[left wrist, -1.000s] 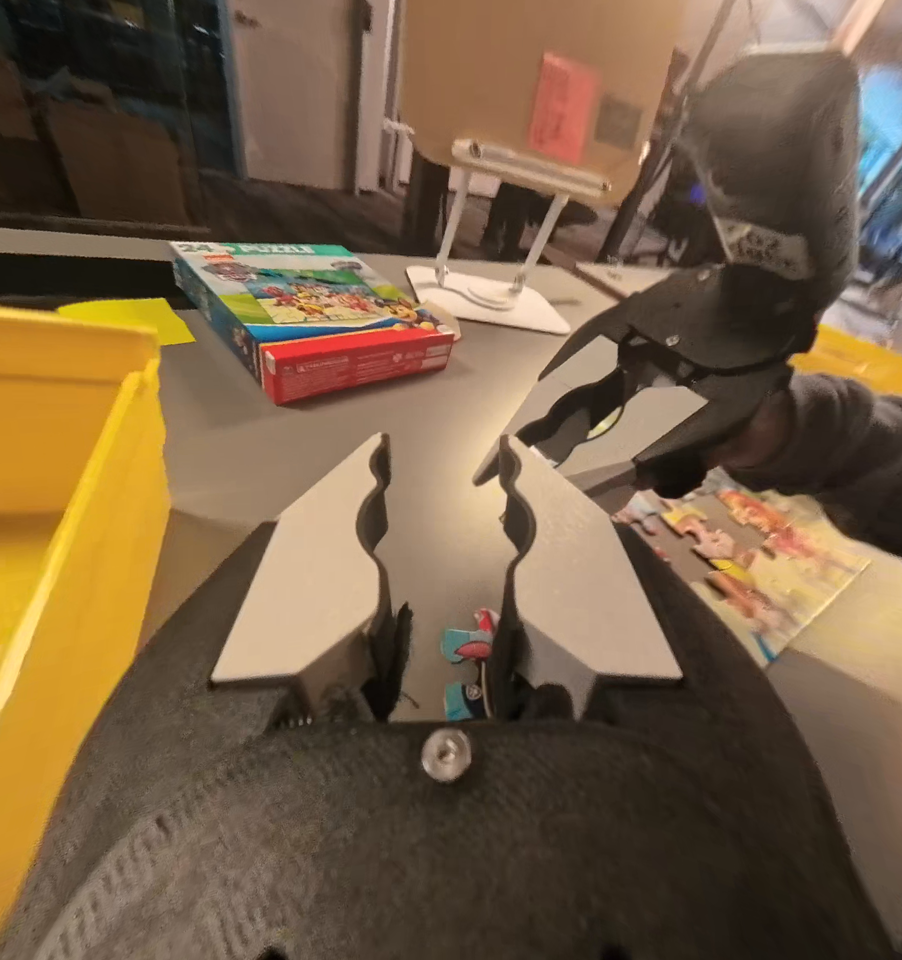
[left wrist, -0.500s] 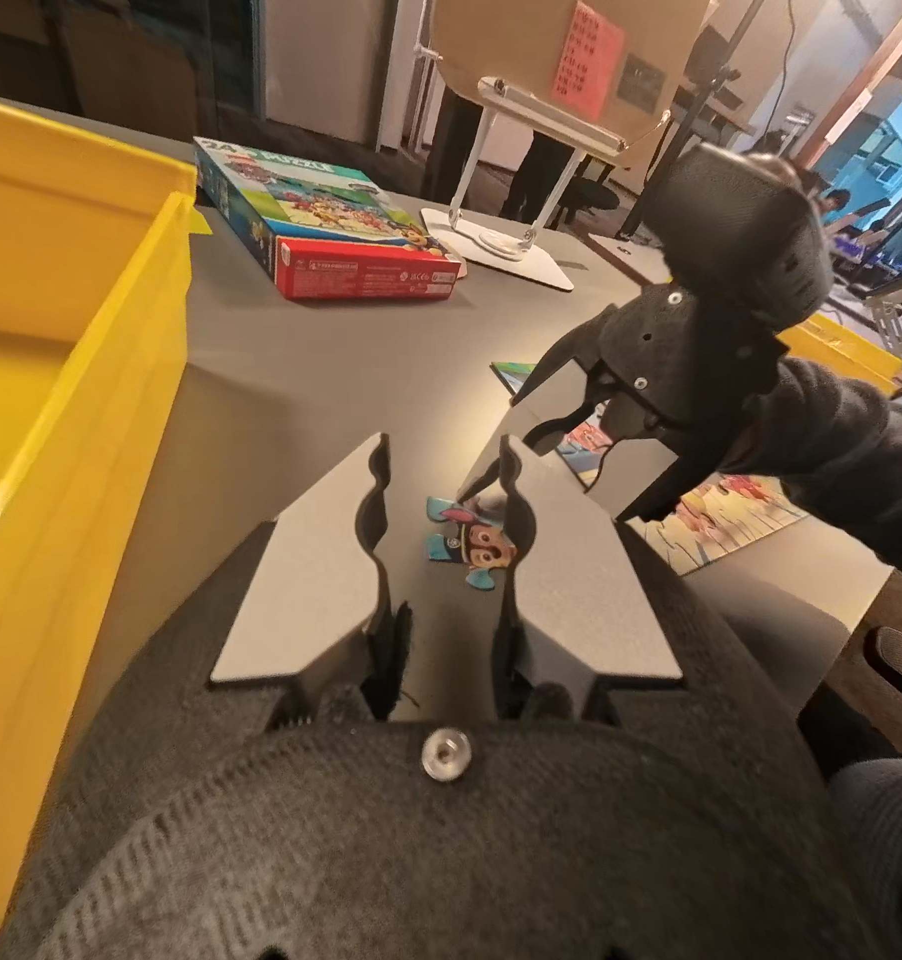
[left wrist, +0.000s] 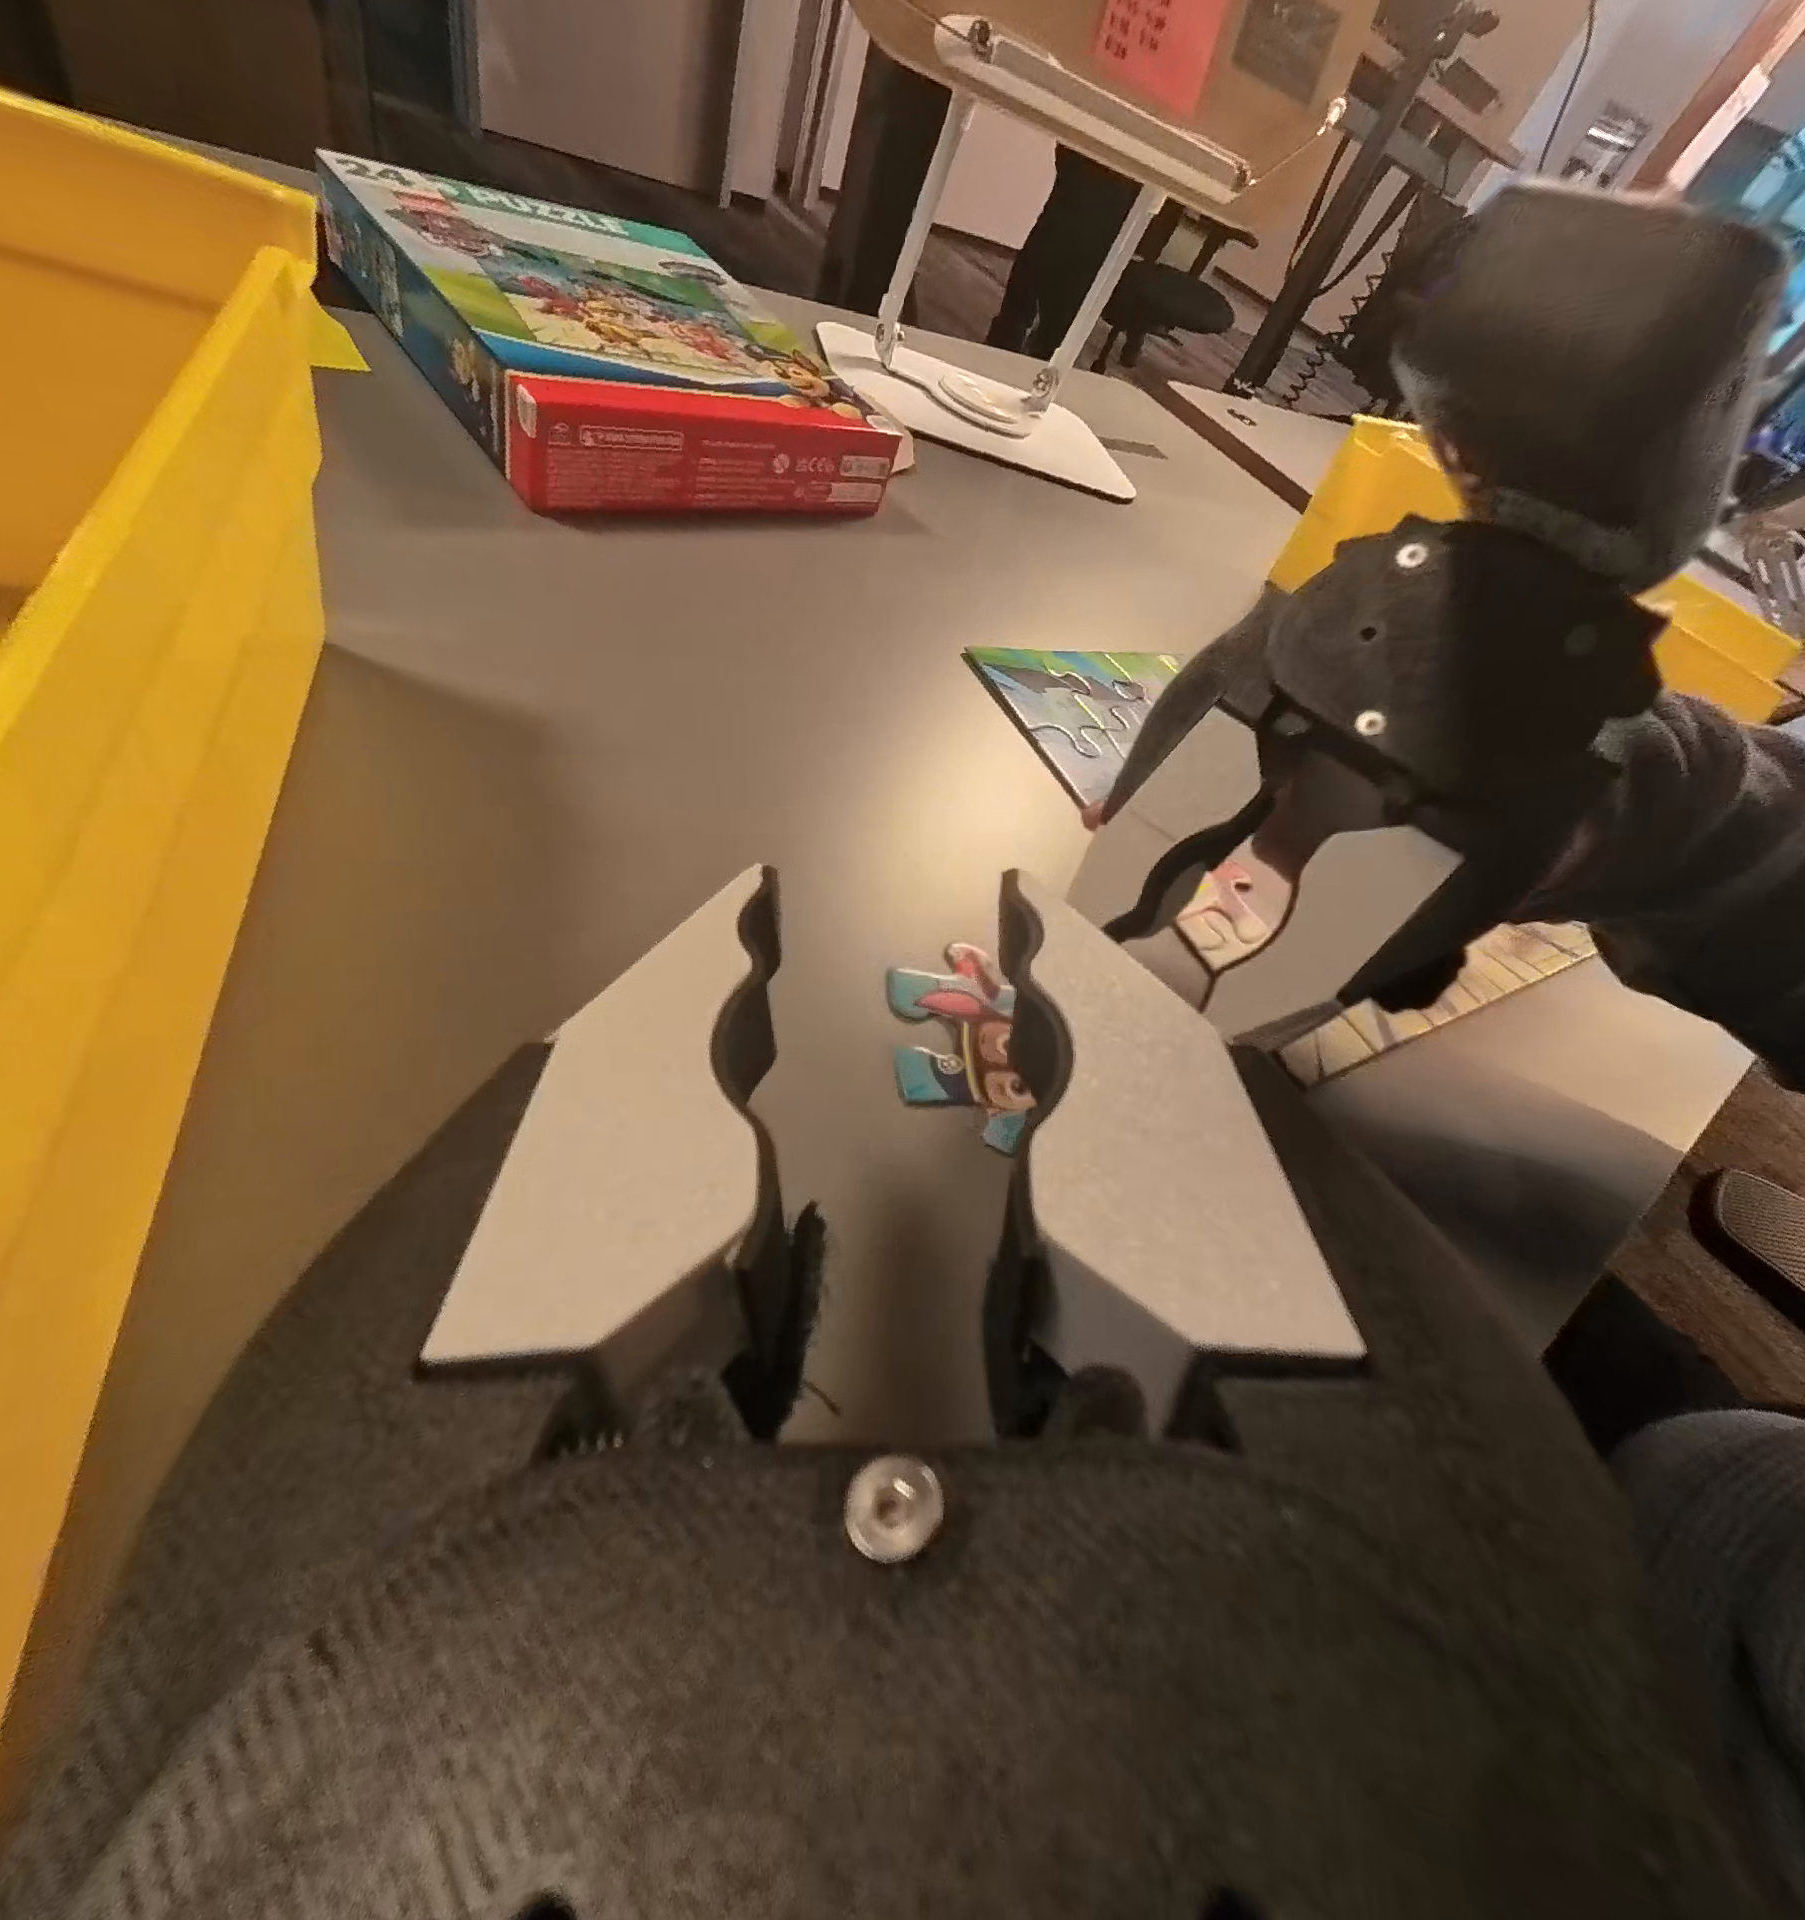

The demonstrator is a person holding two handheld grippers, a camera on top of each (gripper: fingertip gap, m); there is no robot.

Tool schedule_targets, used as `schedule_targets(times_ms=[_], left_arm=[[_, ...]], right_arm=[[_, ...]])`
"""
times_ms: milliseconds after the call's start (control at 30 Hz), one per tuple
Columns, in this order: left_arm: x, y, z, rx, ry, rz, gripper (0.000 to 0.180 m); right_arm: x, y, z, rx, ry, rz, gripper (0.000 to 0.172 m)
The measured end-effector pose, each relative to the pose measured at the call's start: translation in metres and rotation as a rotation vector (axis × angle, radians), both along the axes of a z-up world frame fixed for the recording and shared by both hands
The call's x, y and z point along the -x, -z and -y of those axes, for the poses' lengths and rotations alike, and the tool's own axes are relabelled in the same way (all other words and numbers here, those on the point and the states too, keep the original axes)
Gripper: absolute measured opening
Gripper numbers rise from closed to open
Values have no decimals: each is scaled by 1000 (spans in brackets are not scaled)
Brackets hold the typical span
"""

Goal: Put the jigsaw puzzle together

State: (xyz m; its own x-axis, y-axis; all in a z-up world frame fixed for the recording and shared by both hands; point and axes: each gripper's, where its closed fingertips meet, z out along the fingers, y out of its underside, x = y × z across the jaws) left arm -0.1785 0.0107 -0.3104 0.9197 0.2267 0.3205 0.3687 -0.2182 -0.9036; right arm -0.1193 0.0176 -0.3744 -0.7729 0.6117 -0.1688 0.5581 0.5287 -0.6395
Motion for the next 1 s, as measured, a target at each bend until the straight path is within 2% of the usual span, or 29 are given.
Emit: schedule_targets(times_ms=[67,200,600,733,833,1000], left_arm=[[-4,-2,1,2,10,-6,41],[-12,-5,6,7,23,-19,41],[-51,-13,35,18,58,-55,41],[-65,-11,48,29,57,-76,41],[-74,-7,54,38,59,-71,40],[-89,2,62,78,82,-71,40]], right_arm=[[8,-10,0,87,59,-22,32],[11,2,-14,18,124,-20,38],[-64,-1,55,114,-63,108,40],[-54,-5,54,-10,-19,-161,53],[-64,5,61,-53,-20,-167,61],[-71,7,67,-89,-6,-185,34]])
